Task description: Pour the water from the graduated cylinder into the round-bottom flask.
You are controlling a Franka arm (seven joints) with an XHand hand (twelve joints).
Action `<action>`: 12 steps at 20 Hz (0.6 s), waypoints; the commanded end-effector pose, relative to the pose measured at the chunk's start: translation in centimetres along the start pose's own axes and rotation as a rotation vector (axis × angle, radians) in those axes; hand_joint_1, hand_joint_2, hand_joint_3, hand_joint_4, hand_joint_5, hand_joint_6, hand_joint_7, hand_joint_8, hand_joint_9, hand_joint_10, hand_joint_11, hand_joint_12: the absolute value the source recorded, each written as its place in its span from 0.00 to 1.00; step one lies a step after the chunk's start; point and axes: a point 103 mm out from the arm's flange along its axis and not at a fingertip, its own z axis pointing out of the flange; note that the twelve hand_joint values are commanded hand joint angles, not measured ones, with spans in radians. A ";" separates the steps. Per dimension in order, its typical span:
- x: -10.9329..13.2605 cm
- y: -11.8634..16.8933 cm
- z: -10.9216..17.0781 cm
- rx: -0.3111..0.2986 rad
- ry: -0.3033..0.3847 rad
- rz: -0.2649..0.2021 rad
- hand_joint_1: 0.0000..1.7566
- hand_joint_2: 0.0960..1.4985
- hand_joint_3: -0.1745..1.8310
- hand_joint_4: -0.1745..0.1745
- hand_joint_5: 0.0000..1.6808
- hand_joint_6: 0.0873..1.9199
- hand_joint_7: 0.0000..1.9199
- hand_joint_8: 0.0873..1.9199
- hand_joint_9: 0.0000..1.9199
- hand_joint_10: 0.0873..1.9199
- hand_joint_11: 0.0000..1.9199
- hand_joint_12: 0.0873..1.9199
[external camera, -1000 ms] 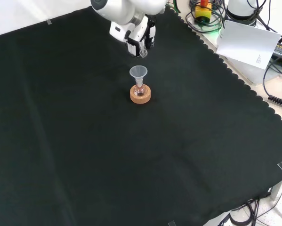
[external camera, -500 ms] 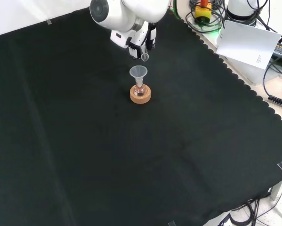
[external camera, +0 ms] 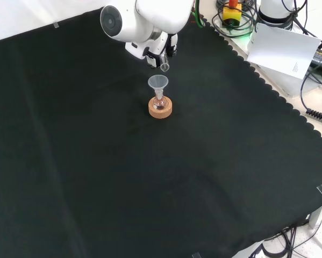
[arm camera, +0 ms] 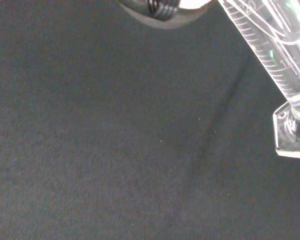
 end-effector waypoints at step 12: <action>0.5 0.2 -1.2 0.080 -0.020 0.033 0.78 0.75 0.08 0.07 0.59 0.34 0.48 0.57 0.76 0.00 0.64 0.33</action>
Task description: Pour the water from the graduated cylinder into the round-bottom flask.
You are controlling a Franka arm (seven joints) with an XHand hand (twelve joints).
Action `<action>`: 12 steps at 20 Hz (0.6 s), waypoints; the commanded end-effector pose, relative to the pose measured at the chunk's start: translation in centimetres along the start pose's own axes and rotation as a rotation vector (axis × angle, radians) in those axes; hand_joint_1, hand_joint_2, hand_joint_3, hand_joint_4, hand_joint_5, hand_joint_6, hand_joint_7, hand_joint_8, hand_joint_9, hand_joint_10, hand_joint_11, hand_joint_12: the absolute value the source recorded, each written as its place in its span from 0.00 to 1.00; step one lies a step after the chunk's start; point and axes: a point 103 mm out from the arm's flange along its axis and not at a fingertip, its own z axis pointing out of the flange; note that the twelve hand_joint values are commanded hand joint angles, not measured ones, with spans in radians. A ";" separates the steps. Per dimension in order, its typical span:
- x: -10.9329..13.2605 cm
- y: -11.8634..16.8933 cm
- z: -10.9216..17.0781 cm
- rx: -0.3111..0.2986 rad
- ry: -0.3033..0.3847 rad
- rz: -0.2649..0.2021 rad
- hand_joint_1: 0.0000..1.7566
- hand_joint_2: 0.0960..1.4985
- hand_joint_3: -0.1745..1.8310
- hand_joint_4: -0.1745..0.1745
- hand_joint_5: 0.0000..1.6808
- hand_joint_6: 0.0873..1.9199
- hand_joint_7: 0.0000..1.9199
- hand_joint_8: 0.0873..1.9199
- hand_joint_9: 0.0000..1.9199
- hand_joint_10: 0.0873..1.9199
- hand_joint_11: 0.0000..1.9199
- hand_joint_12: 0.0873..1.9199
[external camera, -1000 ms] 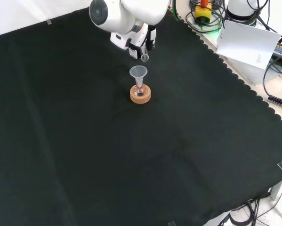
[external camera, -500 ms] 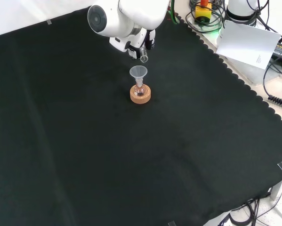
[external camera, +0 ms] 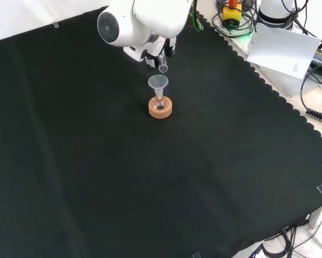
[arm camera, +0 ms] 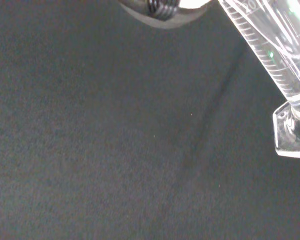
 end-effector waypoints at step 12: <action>0.9 -0.1 -0.9 0.107 -0.010 0.026 0.78 0.74 0.08 0.07 0.59 0.34 0.48 0.57 0.76 0.00 0.64 0.33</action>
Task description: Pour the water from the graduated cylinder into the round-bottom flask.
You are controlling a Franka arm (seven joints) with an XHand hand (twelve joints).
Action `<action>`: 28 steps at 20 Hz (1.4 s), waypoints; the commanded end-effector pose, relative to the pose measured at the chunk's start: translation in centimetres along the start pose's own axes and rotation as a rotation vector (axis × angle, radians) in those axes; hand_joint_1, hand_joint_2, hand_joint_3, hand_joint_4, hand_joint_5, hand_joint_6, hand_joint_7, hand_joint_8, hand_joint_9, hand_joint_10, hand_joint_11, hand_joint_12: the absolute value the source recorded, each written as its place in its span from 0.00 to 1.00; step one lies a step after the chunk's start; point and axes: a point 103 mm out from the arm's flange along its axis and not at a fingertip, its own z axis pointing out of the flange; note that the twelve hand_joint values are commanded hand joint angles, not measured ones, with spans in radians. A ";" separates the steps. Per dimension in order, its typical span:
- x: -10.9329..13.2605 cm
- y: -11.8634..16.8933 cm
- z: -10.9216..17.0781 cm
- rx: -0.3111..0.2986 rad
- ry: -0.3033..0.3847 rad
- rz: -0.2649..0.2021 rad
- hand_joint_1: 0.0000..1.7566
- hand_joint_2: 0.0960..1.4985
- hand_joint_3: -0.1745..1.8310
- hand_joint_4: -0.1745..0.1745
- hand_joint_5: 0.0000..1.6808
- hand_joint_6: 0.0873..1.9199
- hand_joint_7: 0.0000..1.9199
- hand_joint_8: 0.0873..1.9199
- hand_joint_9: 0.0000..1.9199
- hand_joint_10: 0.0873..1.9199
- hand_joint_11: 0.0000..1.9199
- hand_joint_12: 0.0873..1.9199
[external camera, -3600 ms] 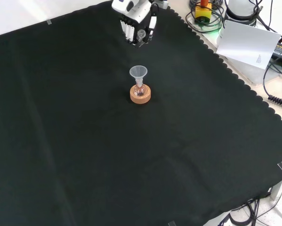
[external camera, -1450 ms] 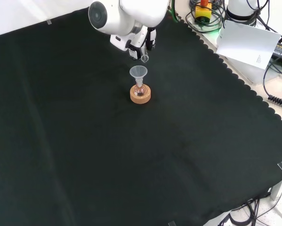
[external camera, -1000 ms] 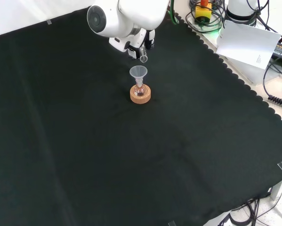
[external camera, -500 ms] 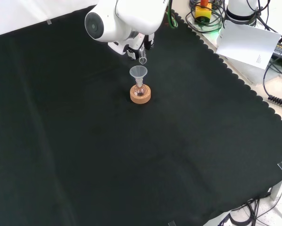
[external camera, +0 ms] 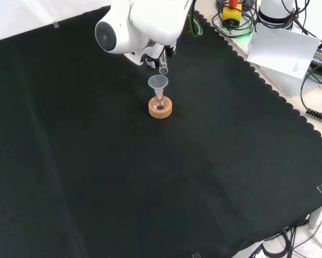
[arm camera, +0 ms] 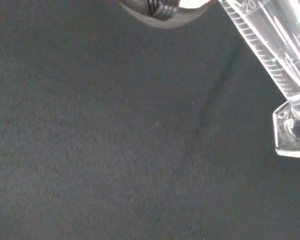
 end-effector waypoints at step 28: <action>0.8 -0.5 -1.3 0.117 -0.034 0.048 0.78 0.74 0.08 0.05 0.59 0.34 0.48 0.57 0.77 0.00 0.65 0.33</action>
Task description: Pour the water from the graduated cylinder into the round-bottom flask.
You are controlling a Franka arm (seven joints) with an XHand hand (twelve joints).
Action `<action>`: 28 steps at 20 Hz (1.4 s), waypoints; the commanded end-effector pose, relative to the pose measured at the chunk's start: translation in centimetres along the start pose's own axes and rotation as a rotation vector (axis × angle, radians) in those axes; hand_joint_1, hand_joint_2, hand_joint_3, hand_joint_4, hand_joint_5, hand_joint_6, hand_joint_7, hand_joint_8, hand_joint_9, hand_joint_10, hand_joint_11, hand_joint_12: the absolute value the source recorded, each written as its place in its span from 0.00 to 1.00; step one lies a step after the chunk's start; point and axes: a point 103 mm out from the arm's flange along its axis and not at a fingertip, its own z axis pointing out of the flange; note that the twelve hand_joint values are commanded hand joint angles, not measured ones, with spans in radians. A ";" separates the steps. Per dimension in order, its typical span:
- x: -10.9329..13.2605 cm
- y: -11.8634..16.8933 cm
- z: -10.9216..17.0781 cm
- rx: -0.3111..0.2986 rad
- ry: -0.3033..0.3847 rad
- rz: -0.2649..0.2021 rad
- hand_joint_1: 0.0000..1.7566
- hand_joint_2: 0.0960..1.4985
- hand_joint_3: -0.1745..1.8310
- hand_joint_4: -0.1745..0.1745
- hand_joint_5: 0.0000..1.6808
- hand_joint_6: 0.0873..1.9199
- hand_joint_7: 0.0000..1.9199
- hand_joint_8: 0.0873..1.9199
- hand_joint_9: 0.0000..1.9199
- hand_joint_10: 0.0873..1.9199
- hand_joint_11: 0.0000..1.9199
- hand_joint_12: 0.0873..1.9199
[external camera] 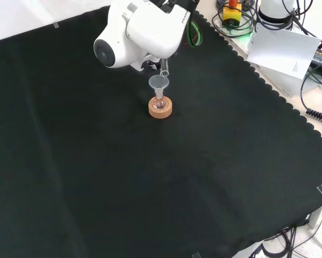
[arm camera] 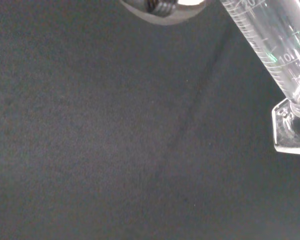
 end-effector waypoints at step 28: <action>-0.8 -0.4 -0.3 0.031 -0.004 0.017 0.78 0.74 0.08 0.04 0.59 0.34 0.48 0.57 0.77 0.00 0.65 0.32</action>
